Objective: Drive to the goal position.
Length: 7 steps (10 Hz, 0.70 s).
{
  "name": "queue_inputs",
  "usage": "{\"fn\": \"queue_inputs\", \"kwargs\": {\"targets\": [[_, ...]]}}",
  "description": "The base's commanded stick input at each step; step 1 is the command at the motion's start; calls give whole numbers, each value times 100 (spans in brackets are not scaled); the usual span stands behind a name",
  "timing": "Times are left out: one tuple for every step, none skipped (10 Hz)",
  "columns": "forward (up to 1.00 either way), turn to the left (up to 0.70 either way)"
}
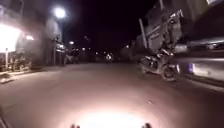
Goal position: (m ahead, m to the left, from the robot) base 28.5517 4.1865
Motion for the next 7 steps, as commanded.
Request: {"fn": "queue_inputs", "kwargs": {"targets": [[70, 0], [70, 0], [70, 0], [70, 0], [70, 0], [70, 0], [70, 0]]}}
